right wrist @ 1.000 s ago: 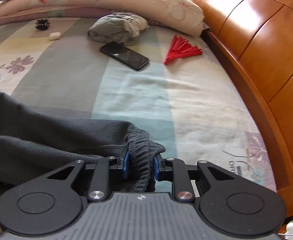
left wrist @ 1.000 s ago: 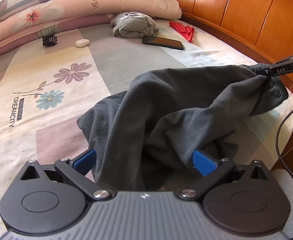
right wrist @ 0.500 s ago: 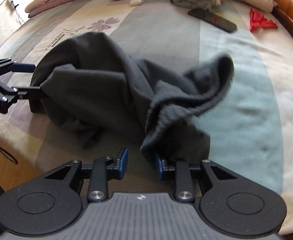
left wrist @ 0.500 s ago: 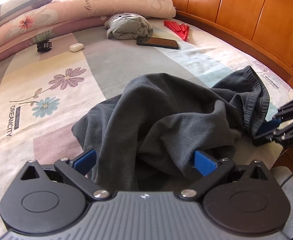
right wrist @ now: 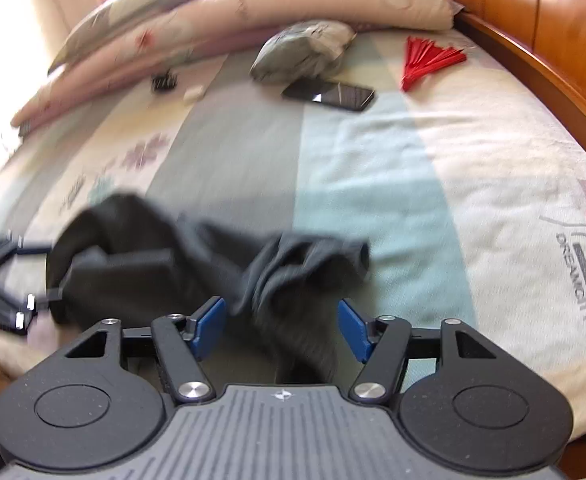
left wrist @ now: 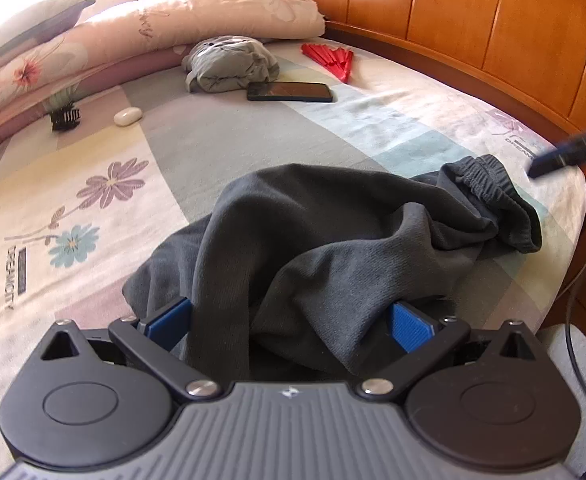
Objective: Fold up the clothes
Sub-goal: 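Lift the waistband with the right gripper while the left gripper pins the pants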
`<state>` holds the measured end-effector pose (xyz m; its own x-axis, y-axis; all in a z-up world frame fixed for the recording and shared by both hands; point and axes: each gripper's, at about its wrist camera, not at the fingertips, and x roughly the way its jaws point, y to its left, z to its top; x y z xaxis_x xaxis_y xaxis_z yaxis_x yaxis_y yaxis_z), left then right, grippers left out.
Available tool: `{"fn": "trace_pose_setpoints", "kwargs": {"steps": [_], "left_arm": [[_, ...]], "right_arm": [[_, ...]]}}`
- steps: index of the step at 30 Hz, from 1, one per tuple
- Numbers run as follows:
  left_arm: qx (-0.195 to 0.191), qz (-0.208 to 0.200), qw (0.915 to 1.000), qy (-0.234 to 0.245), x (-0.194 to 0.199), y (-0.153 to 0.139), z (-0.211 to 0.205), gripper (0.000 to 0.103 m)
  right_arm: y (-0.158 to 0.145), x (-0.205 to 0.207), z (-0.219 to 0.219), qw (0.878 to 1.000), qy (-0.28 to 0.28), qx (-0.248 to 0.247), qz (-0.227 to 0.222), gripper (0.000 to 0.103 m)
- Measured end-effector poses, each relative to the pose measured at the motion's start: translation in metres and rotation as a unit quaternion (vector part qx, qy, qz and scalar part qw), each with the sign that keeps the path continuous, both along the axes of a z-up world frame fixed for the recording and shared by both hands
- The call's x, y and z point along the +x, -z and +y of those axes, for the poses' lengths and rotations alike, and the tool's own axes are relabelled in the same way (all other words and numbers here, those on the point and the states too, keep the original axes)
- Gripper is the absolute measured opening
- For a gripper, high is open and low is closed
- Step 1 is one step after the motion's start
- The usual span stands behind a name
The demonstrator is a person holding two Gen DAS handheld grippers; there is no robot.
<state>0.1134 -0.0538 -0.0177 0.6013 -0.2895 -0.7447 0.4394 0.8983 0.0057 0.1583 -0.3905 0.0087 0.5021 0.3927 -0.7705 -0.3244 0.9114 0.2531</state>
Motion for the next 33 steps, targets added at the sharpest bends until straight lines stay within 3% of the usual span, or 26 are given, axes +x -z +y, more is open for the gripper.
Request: {"fn": "trace_pose_setpoints", "kwargs": {"steps": [5,10,15,17,19,20,27,33], "left_arm": [[0.004,0.001,1.0,0.005,0.0,-0.002,-0.001,0.102],[0.002,0.01,0.9999,-0.003,0.0,0.003,-0.001,0.102],[0.003,0.016,0.9999,-0.003,0.004,0.006,0.002,0.102],[0.003,0.02,0.9998,-0.004,0.007,0.007,0.003,0.102],[0.003,0.02,0.9998,-0.003,0.009,0.007,0.003,0.102],[0.002,0.018,0.9998,-0.002,0.009,0.007,0.003,0.102],[0.001,0.004,1.0,0.0,0.012,0.003,0.002,0.102],[-0.007,-0.004,0.9999,-0.01,0.015,-0.004,0.006,0.102]], "right_arm": [[0.007,0.054,-0.011,0.999,0.036,0.021,0.03,0.072],[0.036,0.102,0.001,0.997,0.041,-0.041,0.045,0.071],[0.076,0.11,0.016,0.994,-0.006,-0.078,0.082,0.057],[0.081,0.102,0.026,0.992,-0.032,-0.102,0.073,0.049],[0.074,0.104,0.03,0.991,-0.034,-0.117,0.053,0.027],[0.07,0.105,0.032,0.991,-0.035,-0.124,0.043,0.011],[0.047,0.114,0.044,0.984,-0.042,-0.172,-0.025,0.01],[0.03,0.165,0.051,0.982,-0.008,-0.177,-0.064,0.009]]}}
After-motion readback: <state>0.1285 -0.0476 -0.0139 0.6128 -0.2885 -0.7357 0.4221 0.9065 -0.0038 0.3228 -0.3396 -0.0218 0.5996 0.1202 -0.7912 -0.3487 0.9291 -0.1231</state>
